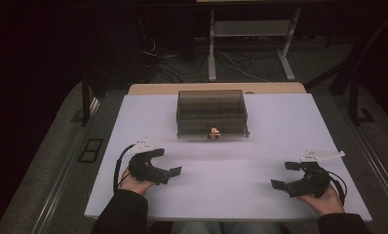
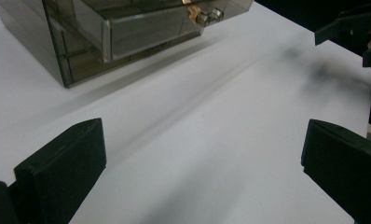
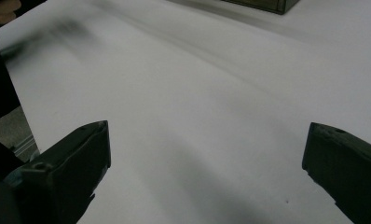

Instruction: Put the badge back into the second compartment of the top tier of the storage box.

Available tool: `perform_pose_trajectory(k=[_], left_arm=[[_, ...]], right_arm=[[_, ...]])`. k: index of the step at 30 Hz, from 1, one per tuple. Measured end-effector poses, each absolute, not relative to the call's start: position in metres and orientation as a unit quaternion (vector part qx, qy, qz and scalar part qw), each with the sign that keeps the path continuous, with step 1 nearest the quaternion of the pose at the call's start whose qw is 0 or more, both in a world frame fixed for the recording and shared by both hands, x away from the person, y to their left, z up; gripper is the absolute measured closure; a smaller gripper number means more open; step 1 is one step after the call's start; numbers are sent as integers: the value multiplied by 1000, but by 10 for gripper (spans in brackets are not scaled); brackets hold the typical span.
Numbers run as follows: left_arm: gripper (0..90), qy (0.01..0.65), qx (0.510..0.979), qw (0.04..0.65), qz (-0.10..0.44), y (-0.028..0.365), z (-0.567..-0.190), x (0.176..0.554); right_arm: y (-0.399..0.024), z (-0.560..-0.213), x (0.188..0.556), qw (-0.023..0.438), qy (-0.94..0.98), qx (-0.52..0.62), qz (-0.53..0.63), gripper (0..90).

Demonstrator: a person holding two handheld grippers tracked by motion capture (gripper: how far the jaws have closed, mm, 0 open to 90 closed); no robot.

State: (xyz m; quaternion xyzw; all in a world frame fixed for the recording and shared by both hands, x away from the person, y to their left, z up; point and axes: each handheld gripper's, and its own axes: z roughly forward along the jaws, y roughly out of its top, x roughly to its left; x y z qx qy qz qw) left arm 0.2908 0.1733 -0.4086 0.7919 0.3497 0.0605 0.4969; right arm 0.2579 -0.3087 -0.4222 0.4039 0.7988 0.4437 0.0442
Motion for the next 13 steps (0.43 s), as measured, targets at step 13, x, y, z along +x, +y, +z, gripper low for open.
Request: perform_pose_trajectory(k=[13], left_arm=[[0,350,790,500,58,176,-425,278]], right_arm=[[-310,-422,258,44,794,405,451,3]])
